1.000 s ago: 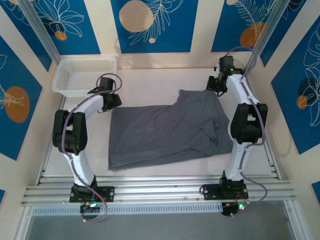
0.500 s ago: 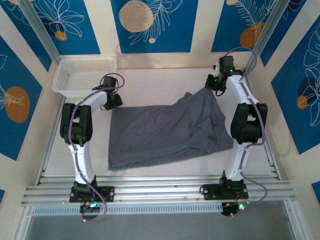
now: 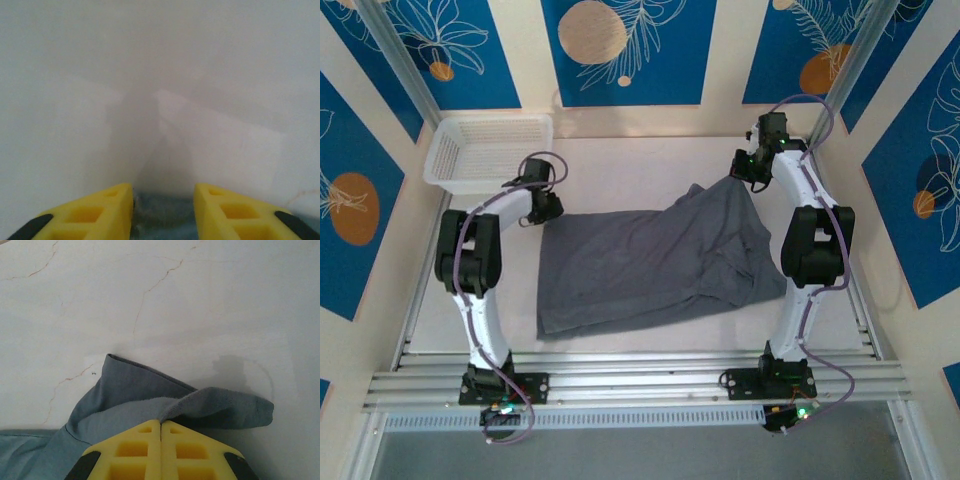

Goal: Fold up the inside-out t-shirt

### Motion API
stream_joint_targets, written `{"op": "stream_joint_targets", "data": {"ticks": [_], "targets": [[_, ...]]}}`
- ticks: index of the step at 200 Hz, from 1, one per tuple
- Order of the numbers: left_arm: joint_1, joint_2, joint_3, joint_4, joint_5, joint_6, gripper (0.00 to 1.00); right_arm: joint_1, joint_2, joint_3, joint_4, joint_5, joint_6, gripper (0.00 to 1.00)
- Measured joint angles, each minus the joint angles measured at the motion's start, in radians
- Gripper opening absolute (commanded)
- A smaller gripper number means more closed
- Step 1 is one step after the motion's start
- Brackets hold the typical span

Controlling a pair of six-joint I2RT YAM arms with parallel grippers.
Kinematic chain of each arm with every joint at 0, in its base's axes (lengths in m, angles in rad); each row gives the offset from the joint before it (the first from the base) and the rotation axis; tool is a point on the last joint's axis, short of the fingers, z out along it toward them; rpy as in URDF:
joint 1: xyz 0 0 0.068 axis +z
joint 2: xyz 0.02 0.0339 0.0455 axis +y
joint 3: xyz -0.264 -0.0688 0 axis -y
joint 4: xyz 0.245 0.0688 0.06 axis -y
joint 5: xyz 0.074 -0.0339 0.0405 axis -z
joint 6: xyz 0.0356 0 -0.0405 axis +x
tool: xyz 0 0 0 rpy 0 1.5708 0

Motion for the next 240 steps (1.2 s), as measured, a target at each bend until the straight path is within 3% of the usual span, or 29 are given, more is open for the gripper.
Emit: {"op": "stream_joint_targets", "data": {"ticks": [43, 76, 156, 210, 240], "targets": [[0.000, -0.071, -0.109, 0.088, 0.010, 0.030, 0.52, 0.000, 0.000, 0.008, -0.008, 0.000, 0.000, 0.00], [0.000, -0.064, -0.109, 0.163, 0.010, 0.050, 0.52, 0.000, 0.000, 0.013, -0.015, -0.005, 0.000, 0.00], [0.002, 0.001, -0.113, 0.216, 0.017, 0.069, 0.30, 0.000, 0.000, 0.014, -0.023, -0.013, 0.000, 0.00], [0.002, 0.001, -0.116, 0.217, 0.016, 0.075, 0.00, -0.001, 0.000, 0.018, -0.024, -0.019, 0.003, 0.00], [0.002, -0.015, -0.139, 0.221, -0.003, 0.063, 0.00, -0.020, 0.000, -0.009, 0.009, -0.018, 0.032, 0.00]]}}
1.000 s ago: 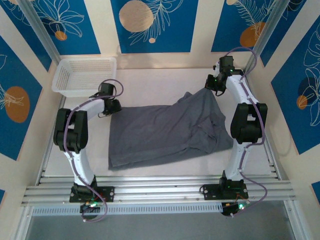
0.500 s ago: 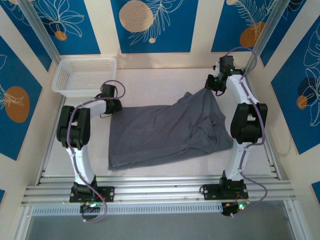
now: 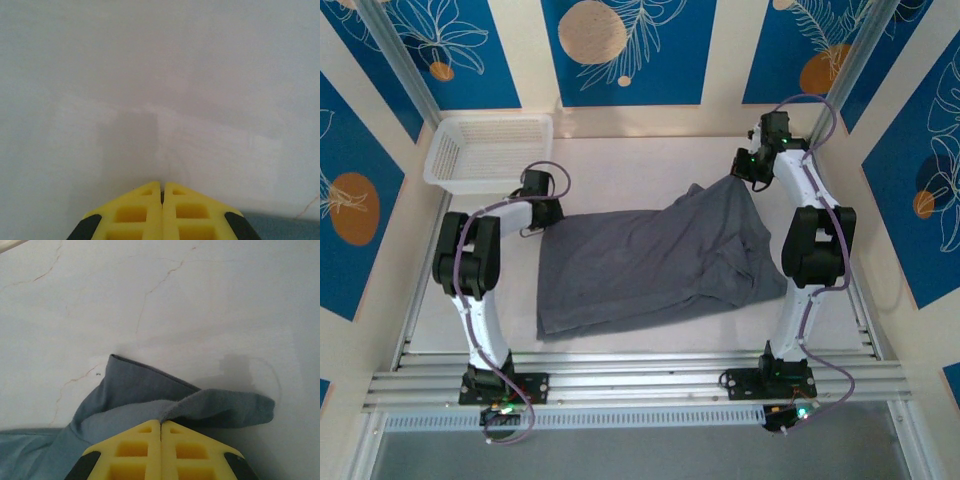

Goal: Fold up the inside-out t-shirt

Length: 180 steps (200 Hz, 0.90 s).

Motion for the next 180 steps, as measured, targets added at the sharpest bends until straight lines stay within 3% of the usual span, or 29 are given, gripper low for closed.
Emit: {"op": "stream_joint_targets", "data": {"ticks": [54, 112, 153, 180], "targets": [[0.002, -0.089, -0.069, -0.018, -0.060, -0.044, 0.00, -0.099, 0.001, -0.096, 0.026, -0.019, 0.040, 0.00], [0.006, -0.191, -0.106, -0.035, -0.044, -0.053, 0.00, -0.085, -0.007, -0.110, 0.059, -0.041, 0.059, 0.00], [0.010, -0.400, -0.234, -0.040, -0.027, -0.087, 0.00, -0.125, -0.166, -0.373, 0.169, -0.031, 0.151, 0.00], [0.011, -0.422, -0.335, -0.042, -0.007, -0.105, 0.00, -0.166, -0.150, -0.414, 0.183, -0.038, 0.185, 0.00]]}}
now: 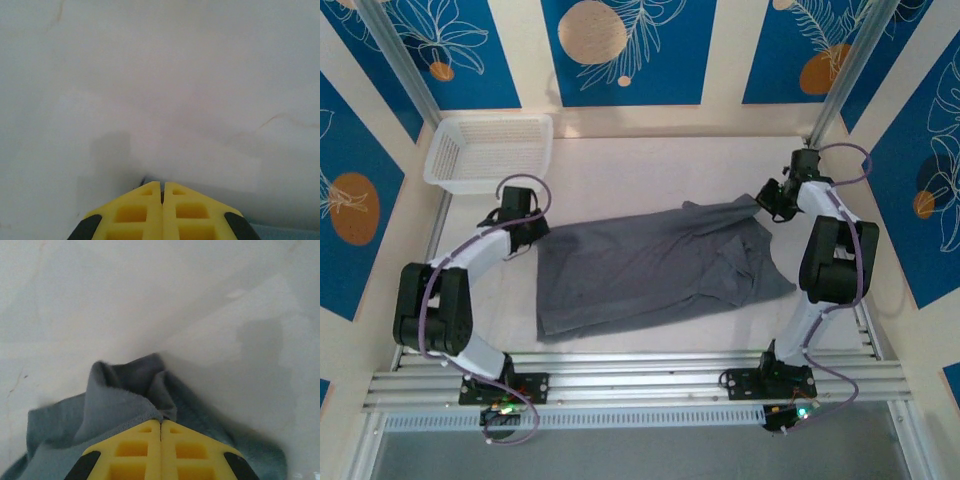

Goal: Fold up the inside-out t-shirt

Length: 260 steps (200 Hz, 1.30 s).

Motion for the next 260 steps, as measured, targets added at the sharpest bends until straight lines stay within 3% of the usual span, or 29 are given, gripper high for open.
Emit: {"op": "stream_joint_targets", "data": {"ticks": [33, 66, 113, 148, 163, 205, 219, 236, 260], "targets": [[0.000, -0.016, -0.083, -0.003, 0.036, -0.018, 0.00, -0.001, -0.002, -0.006, -0.001, -0.007, 0.015, 0.00], [0.000, -0.138, -0.098, -0.011, 0.039, -0.017, 0.00, 0.003, -0.063, -0.021, 0.004, -0.002, 0.026, 0.00], [0.000, -0.284, -0.196, 0.011, 0.071, -0.034, 0.00, 0.000, -0.210, -0.225, 0.071, 0.031, 0.071, 0.00], [0.000, -0.272, -0.312, 0.001, 0.079, -0.053, 0.00, -0.001, -0.198, -0.362, 0.081, 0.049, 0.110, 0.11], [0.000, -0.272, -0.325, 0.002, 0.080, -0.056, 0.09, -0.002, -0.205, -0.399, 0.098, 0.070, 0.137, 0.17], [0.002, -0.338, -0.347, 0.027, 0.085, -0.053, 0.53, -0.003, -0.272, -0.399, 0.102, 0.110, 0.155, 0.32], [0.002, -0.383, -0.347, 0.027, 0.088, -0.050, 0.59, 0.007, -0.290, -0.365, 0.101, 0.119, 0.151, 0.39], [0.002, -0.447, -0.346, 0.018, 0.091, -0.042, 0.65, 0.040, -0.324, -0.339, 0.114, 0.140, 0.136, 0.56], [-0.021, -0.523, -0.329, -0.006, 0.108, -0.018, 0.72, 0.123, -0.303, -0.245, 0.112, 0.166, 0.075, 0.61]]}}
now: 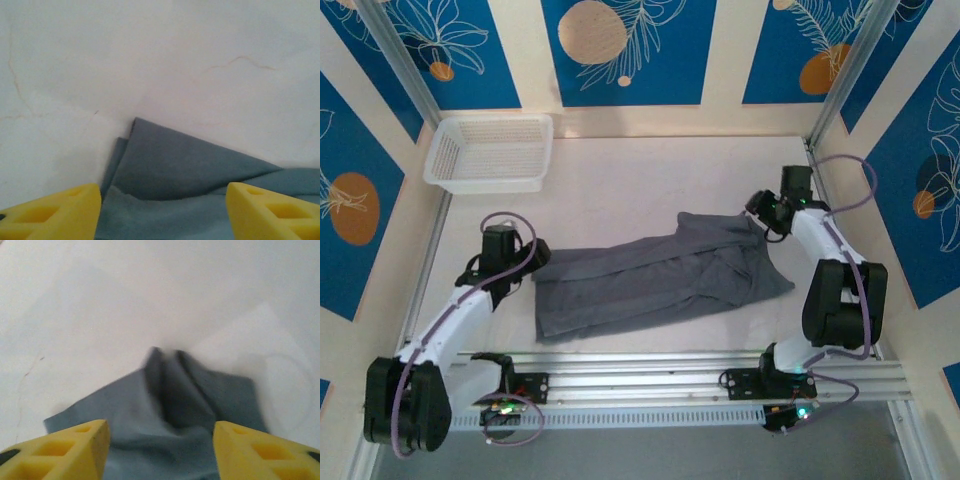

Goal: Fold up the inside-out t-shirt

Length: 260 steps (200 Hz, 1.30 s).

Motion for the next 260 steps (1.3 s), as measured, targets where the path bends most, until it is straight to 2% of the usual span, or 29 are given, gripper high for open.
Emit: {"op": "stream_joint_targets", "data": {"ticks": [40, 73, 107, 125, 140, 156, 194, 203, 212, 230, 238, 260], "targets": [[-0.126, -0.029, 0.068, -0.043, 0.000, 0.034, 0.90, 0.045, 0.240, 0.227, -0.029, 0.042, -0.095, 0.61], [-0.195, -0.024, 0.078, -0.066, -0.016, 0.039, 0.93, 0.051, 0.370, 0.284, -0.105, 0.015, -0.132, 0.55], [-0.207, 0.016, 0.078, -0.069, -0.034, 0.038, 0.92, 0.084, 0.388, 0.300, -0.155, -0.027, -0.137, 0.51], [-0.212, 0.035, 0.079, -0.069, -0.041, 0.034, 0.92, 0.098, 0.388, 0.307, -0.163, -0.044, -0.137, 0.42], [-0.215, 0.039, 0.079, -0.072, -0.051, 0.029, 0.91, 0.104, 0.388, 0.311, -0.174, -0.050, -0.137, 0.25], [-0.216, 0.037, 0.079, -0.072, -0.064, 0.026, 0.91, 0.103, 0.388, 0.316, -0.187, -0.047, -0.125, 0.11], [-0.216, 0.037, 0.079, -0.073, -0.081, 0.026, 0.91, 0.098, 0.375, 0.317, -0.216, 0.001, -0.129, 0.04], [-0.216, 0.037, 0.079, -0.072, -0.082, 0.026, 0.91, 0.097, 0.367, 0.314, -0.217, 0.009, -0.127, 0.05], [-0.216, 0.037, 0.079, -0.072, -0.082, 0.026, 0.91, 0.095, 0.359, 0.311, -0.218, 0.018, -0.130, 0.11], [-0.216, 0.041, 0.079, -0.072, -0.082, 0.026, 0.91, 0.093, 0.353, 0.307, -0.219, 0.039, -0.143, 0.42], [-0.216, 0.044, 0.079, -0.072, -0.082, 0.026, 0.91, 0.093, 0.353, 0.305, -0.219, 0.049, -0.145, 0.50], [-0.216, 0.051, 0.079, -0.072, -0.082, 0.026, 0.91, 0.093, 0.356, 0.303, -0.219, 0.079, -0.164, 0.51]]}}
